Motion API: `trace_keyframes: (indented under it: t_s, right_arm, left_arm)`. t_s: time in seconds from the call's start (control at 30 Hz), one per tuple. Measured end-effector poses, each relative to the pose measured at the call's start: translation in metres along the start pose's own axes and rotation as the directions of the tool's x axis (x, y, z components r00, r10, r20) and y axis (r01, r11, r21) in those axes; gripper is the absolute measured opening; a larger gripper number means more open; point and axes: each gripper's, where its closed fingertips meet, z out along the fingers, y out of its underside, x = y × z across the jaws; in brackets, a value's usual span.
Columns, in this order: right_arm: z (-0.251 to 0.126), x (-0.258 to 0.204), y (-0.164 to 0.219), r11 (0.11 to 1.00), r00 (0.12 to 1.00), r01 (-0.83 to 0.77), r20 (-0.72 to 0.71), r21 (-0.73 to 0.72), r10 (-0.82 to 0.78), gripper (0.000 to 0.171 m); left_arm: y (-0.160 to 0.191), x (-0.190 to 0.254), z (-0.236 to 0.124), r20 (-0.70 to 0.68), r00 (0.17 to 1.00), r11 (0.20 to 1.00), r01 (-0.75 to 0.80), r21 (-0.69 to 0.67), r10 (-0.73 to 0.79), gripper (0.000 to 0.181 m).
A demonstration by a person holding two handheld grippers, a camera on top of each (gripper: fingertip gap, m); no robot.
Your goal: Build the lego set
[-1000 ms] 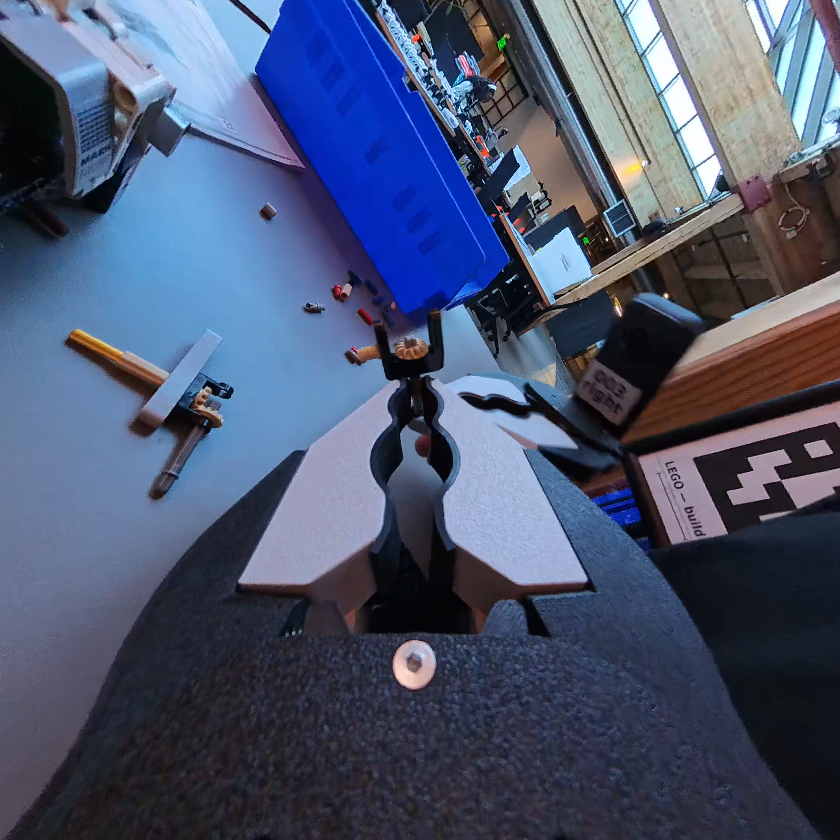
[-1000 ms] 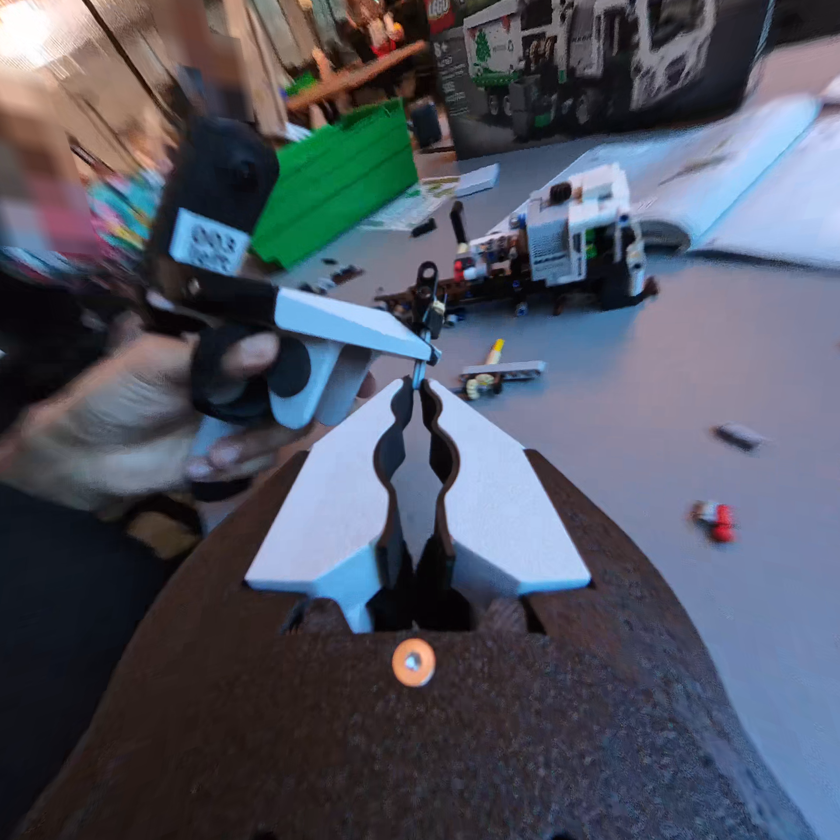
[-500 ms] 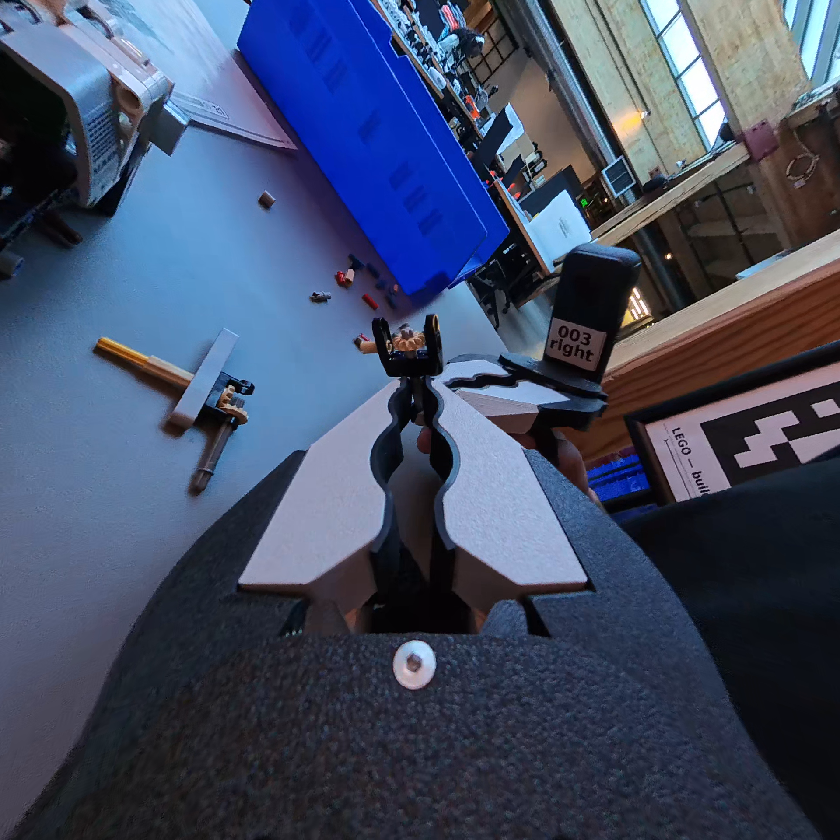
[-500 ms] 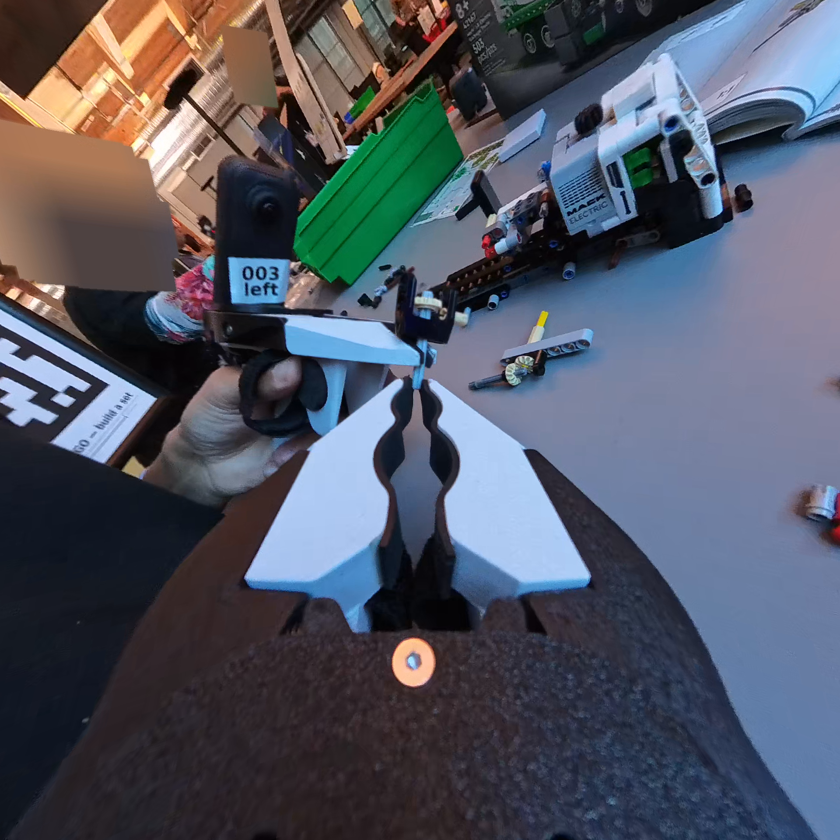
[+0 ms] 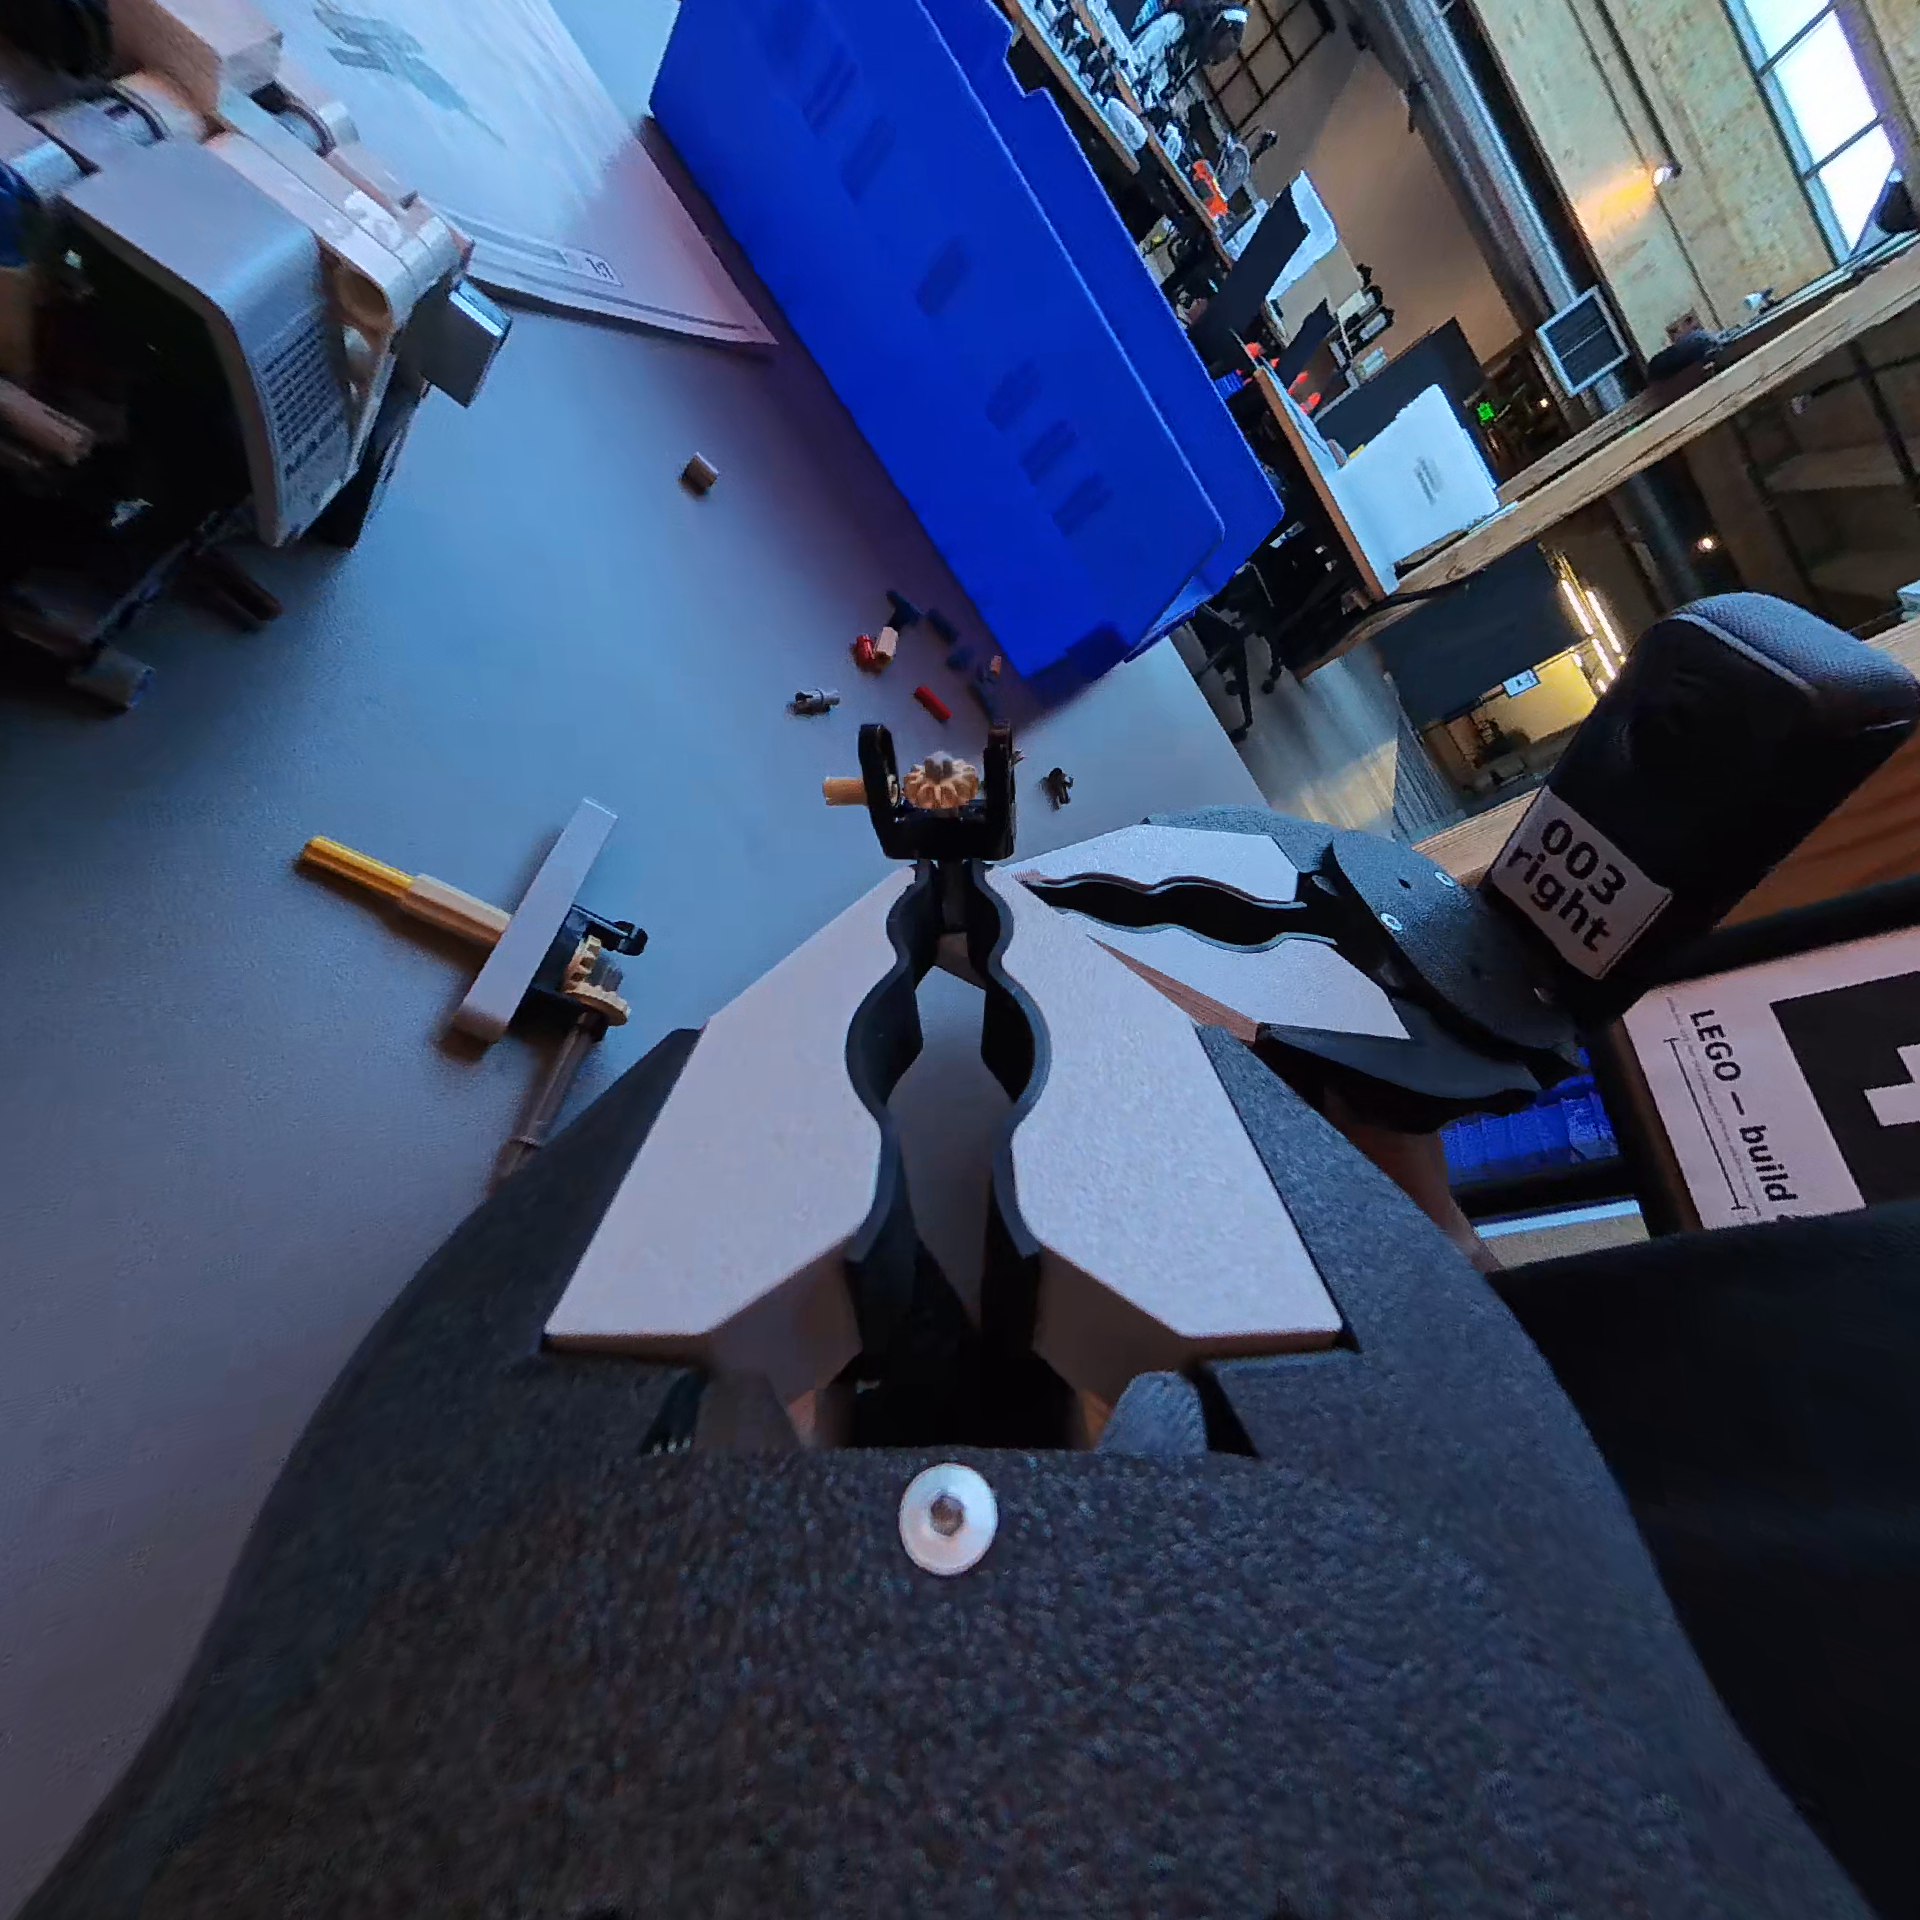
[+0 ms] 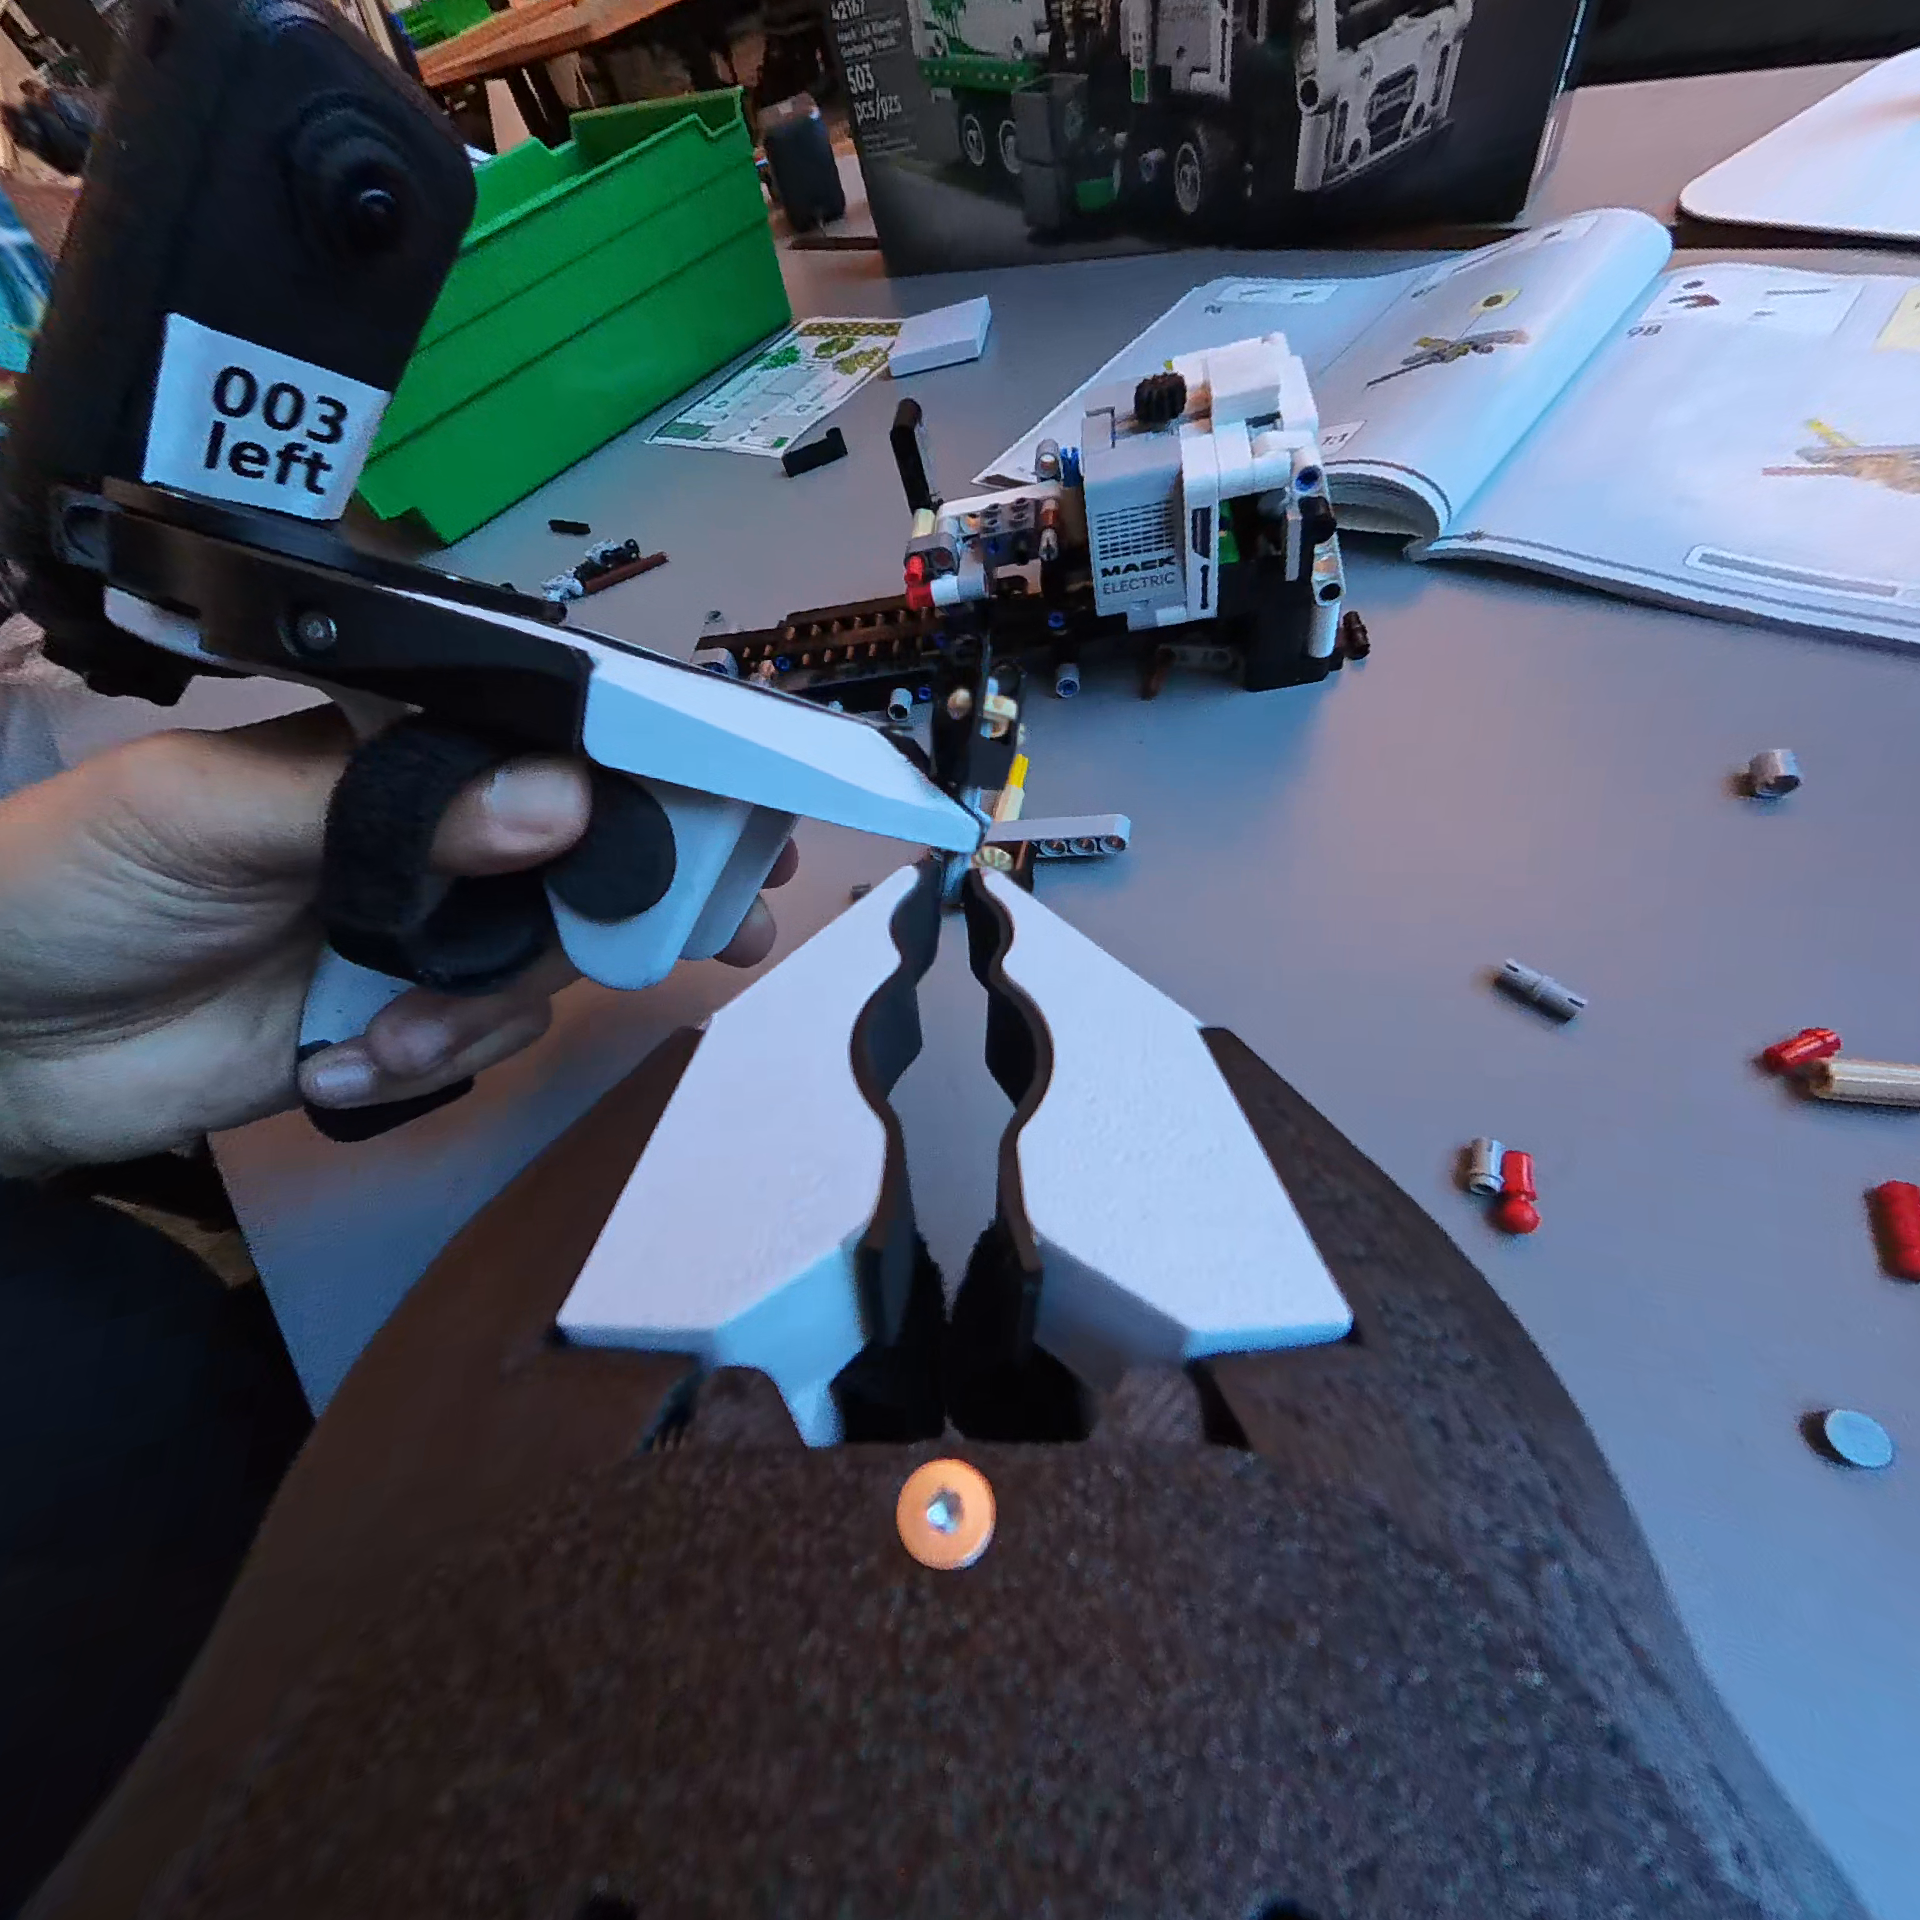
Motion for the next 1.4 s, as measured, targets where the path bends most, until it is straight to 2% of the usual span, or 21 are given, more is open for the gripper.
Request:
trace_keyframes:
  t_s: [0.17, 0.33, 0.53, 0.63, 0.77, 0.87, 0.97, 1.07, 1.1, 1.13, 1.23, 1.4]
  right_arm:
    - [-0.002, -0.003, 0.003, 0.990, 0.984, -0.142, 0.108, -0.024, 0.143, 0.003]
    - [-0.004, -0.012, 0.001, 0.935, 0.901, -0.352, 0.256, -0.041, 0.351, 0.003]
    - [-0.003, -0.019, 0.000, 0.880, 0.820, -0.469, 0.335, -0.071, 0.464, 0.003]
    - [-0.002, -0.019, 0.001, 0.882, 0.824, -0.464, 0.326, -0.080, 0.463, 0.003]
    - [-0.005, -0.025, -0.001, 0.852, 0.770, -0.513, 0.381, -0.109, 0.512, 0.003]
    - [-0.007, -0.032, -0.002, 0.836, 0.732, -0.533, 0.422, -0.134, 0.534, 0.003]
    - [-0.010, -0.037, -0.005, 0.808, 0.681, -0.568, 0.463, -0.156, 0.568, 0.003]
    - [-0.017, -0.049, -0.013, 0.765, 0.574, -0.610, 0.551, -0.205, 0.606, 0.003]
    - [-0.020, -0.054, -0.017, 0.752, 0.533, -0.619, 0.583, -0.225, 0.613, 0.003]
    - [-0.023, -0.059, -0.019, 0.740, 0.492, -0.626, 0.611, -0.247, 0.620, 0.003]
    - [-0.031, -0.065, -0.027, 0.700, 0.388, -0.656, 0.671, -0.281, 0.633, 0.003]
    - [-0.036, -0.058, -0.028, 0.638, 0.298, -0.707, 0.689, -0.306, 0.661, 0.003]
  left_arm:
    - [0.004, 0.000, 0.000, -0.022, 0.999, 0.998, -0.048, -0.041, 0.047, 0.004]
    - [0.004, -0.002, -0.005, 0.009, 0.990, 0.989, -0.137, -0.053, 0.138, 0.015]
    - [0.003, -0.005, -0.016, 0.010, 0.989, 0.988, -0.145, -0.045, 0.146, 0.019]
    - [0.001, -0.009, -0.024, 0.015, 0.988, 0.987, -0.154, -0.035, 0.154, 0.018]
    - [-0.005, -0.011, -0.035, 0.011, 0.975, 0.974, -0.223, -0.026, 0.224, 0.019]
    - [-0.004, -0.006, -0.040, -0.048, 0.935, 0.935, -0.353, -0.040, 0.351, 0.025]
    - [0.000, -0.004, -0.042, -0.088, 0.850, 0.849, -0.525, -0.061, 0.520, 0.036]
    - [0.007, -0.005, -0.042, -0.118, 0.745, 0.740, -0.666, -0.089, 0.656, 0.037]
    - [0.008, -0.001, -0.041, -0.144, 0.729, 0.727, -0.683, -0.078, 0.669, 0.037]
    - [0.008, 0.005, -0.041, -0.181, 0.730, 0.734, -0.677, -0.055, 0.659, 0.037]
    - [0.009, 0.024, -0.044, -0.317, 0.767, 0.805, -0.593, -0.021, 0.557, 0.019]
    - [0.002, 0.041, -0.055, -0.420, 0.793, 0.881, -0.471, 0.039, 0.442, 0.007]
